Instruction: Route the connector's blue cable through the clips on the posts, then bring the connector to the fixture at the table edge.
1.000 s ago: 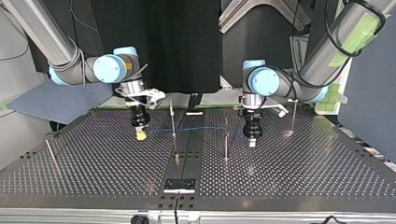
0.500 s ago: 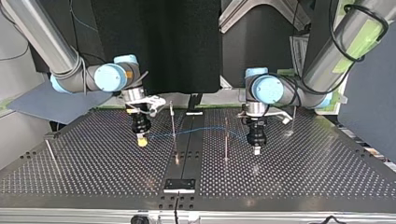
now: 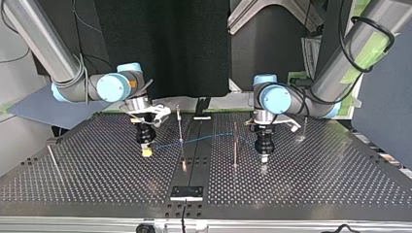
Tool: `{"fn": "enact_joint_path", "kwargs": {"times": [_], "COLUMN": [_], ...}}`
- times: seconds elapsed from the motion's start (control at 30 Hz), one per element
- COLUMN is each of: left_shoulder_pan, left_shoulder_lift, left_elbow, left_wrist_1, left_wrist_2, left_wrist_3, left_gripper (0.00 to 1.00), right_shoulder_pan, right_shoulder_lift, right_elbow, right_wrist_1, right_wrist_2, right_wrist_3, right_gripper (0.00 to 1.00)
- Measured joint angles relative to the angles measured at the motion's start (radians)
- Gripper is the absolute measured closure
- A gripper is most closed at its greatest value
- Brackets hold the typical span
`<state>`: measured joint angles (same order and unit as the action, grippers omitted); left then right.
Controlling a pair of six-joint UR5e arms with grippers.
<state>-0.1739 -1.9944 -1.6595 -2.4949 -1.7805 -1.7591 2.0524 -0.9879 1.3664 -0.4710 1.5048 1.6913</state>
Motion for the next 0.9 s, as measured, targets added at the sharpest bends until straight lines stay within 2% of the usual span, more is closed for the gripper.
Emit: {"fn": "enact_joint_path", "kwargs": {"times": [0.43,0.47,0.5,0.57,0.7,0.77,0.8,0.87,0.9], "left_shoulder_pan": [0.0,-0.001,-0.002,-0.004,-0.008,-0.008,-0.009,-0.008,-0.008], "left_shoulder_lift": [0.0,0.0,0.0,0.0,0.0,0.0,0.0,0.0,0.0], "left_elbow": [0.0,0.0,0.0,-0.001,-0.001,-0.001,-0.001,-0.001,-0.001], "left_wrist_1": [-0.009,-0.009,-0.009,-0.011,-0.024,-0.037,-0.047,-0.059,-0.064], "left_wrist_2": [-0.003,-0.003,-0.004,-0.005,-0.011,-0.018,-0.025,-0.032,-0.035], "left_wrist_3": [0.002,0.003,0.005,0.013,0.041,0.054,0.061,0.068,0.07], "left_gripper": [1.0,0.95,0.95,0.73,0.67,0.48,0.48,0.0,0.0], "right_shoulder_pan": [-0.009,-0.009,-0.009,-0.009,-0.008,-0.007,-0.006,-0.005,-0.005], "right_shoulder_lift": [0.026,0.027,0.027,0.027,0.028,0.028,0.028,0.028,0.028], "right_elbow": [-0.023,-0.023,-0.023,-0.023,-0.023,-0.023,-0.023,-0.023,-0.023], "right_wrist_1": [0.026,0.027,0.029,0.031,0.036,0.038,0.039,0.041,0.043], "right_wrist_2": [-0.006,-0.006,-0.007,-0.007,-0.011,-0.011,-0.012,-0.012,-0.012], "right_wrist_3": [-0.001,-0.002,-0.002,-0.003,-0.004,-0.005,-0.005,-0.005,-0.005], "right_gripper": [1.0,1.0,1.0,1.0,1.0,1.0,1.0,1.0,1.0]}}
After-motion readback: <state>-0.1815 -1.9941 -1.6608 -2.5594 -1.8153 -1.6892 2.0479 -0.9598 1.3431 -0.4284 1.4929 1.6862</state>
